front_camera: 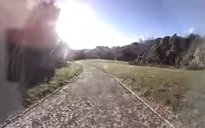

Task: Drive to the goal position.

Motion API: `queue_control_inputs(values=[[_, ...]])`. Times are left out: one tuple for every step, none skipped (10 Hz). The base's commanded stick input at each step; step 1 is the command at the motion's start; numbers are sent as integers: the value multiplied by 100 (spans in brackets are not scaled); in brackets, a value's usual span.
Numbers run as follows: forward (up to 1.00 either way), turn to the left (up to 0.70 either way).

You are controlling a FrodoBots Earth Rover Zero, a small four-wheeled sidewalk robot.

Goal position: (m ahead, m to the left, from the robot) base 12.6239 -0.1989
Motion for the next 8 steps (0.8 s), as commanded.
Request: queue_control_inputs(values=[[50, 0], [50, 0], [50, 0], [50, 0], [50, 0], [50, 0], [50, 0], [50, 0]])
